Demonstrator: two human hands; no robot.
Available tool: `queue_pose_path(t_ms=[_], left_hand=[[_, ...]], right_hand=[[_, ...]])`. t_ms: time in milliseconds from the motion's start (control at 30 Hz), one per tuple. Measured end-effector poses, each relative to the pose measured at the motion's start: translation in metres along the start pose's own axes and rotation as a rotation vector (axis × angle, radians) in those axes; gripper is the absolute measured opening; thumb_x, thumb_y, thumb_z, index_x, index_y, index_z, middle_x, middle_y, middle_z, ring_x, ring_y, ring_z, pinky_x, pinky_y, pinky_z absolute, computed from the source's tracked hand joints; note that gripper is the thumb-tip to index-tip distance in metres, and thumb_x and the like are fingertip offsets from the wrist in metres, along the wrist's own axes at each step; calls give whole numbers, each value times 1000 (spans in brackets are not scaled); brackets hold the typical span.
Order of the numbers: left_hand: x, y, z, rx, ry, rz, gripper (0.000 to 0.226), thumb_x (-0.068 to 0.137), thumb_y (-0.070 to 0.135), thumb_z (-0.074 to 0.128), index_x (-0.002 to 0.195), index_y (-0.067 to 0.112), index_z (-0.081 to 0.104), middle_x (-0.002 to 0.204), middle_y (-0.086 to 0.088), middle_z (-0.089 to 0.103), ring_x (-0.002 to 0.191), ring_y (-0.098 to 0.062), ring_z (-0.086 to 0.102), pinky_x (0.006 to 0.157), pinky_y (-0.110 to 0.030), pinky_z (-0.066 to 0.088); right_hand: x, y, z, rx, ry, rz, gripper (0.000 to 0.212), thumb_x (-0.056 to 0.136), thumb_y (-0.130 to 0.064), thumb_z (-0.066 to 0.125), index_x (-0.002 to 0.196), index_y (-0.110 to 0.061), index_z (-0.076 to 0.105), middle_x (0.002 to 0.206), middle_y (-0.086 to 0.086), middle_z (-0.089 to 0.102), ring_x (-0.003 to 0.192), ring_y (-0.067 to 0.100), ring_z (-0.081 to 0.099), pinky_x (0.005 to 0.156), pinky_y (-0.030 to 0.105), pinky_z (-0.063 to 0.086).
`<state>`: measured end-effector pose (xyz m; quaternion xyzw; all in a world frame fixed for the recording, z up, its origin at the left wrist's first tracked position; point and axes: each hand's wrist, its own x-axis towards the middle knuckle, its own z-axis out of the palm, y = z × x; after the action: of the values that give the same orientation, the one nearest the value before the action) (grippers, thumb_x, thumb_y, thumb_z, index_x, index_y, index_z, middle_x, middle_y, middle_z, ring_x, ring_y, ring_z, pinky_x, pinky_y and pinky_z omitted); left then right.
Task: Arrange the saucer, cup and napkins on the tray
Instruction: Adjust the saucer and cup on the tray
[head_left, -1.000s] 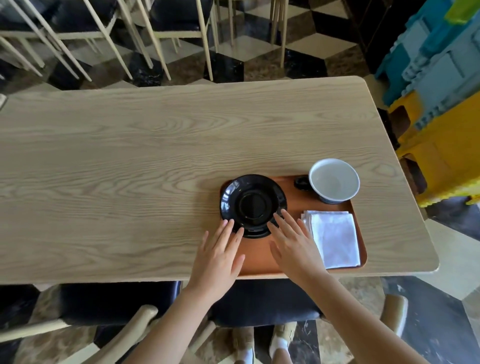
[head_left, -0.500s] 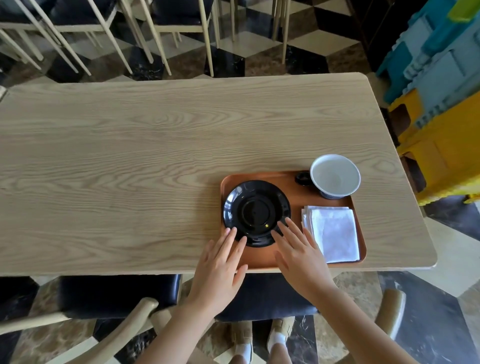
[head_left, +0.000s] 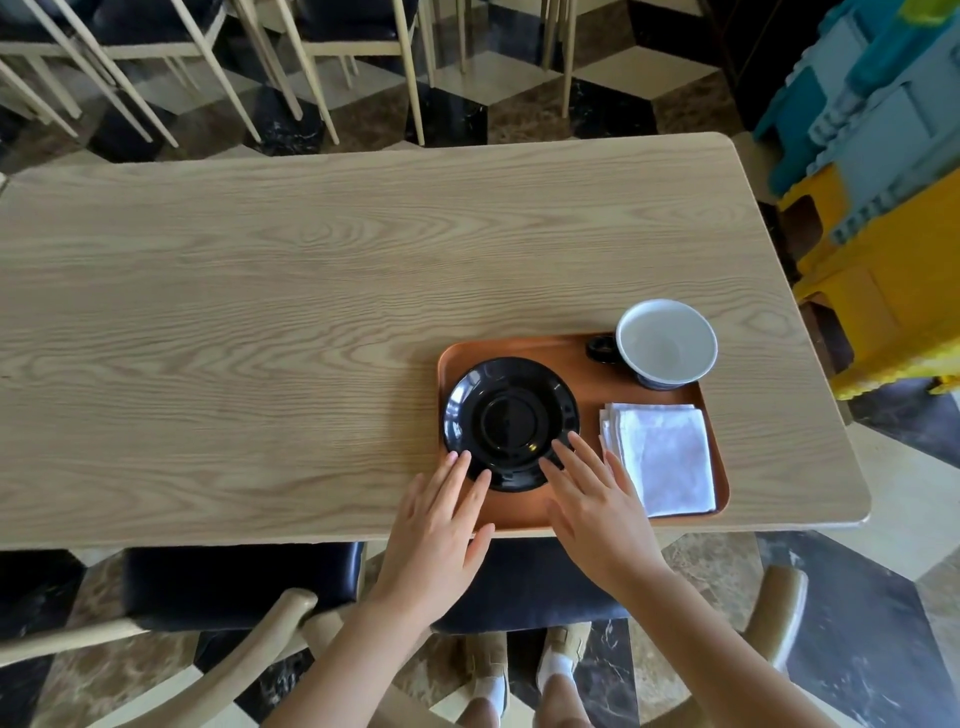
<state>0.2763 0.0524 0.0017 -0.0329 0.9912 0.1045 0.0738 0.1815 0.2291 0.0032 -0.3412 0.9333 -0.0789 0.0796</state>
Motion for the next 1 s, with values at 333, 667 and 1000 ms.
queue_pose_path(t_ms=[333,667,1000], left_hand=[[100,47,-66,34,212,136,49,87,37,38,126,13,55,134,-12,55,126,-26,49,99,-49,43],[198,104,-51,11,118,47,57,77,35,67,122,3,55,119,-19,64,112,-34,58,83,-47,50],[199,103,-40,-511,53,-171,32,84,33,59,102,8,59,104,-8,62,100,-26,55,76,-31,42]], right_hand=[[36,47,-69,23,255,170,41,82,-30,40,112,-12,61,121,12,64,115,29,57,92,50,48],[61,142,-73,61,131,427,57,88,-28,49,138,-8,31,147,12,35,138,26,25,112,43,21],[65,144,-73,661,173,548,51,81,-9,56,130,-17,44,114,13,64,102,28,60,80,33,48]])
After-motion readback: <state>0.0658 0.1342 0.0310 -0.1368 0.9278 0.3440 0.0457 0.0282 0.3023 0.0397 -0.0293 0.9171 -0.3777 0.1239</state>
